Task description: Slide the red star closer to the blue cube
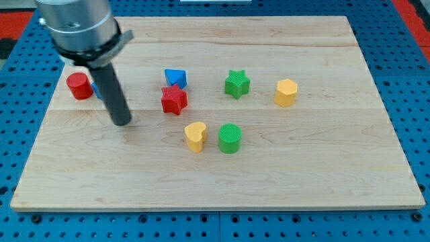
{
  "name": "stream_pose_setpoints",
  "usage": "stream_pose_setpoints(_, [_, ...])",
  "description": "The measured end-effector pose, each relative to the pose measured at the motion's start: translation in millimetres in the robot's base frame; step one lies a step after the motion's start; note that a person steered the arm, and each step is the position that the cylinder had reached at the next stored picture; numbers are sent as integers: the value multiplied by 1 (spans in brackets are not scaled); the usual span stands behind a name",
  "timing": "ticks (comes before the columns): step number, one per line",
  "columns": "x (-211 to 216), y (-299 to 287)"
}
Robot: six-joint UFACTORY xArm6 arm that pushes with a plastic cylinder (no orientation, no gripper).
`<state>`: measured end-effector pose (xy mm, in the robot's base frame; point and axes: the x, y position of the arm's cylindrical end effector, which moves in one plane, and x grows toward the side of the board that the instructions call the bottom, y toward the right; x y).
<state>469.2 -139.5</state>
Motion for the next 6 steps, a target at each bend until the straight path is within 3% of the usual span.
stream_pose_setpoints(2, [0, 104])
stream_pose_setpoints(3, [-11, 124])
stream_pose_setpoints(6, [-51, 50])
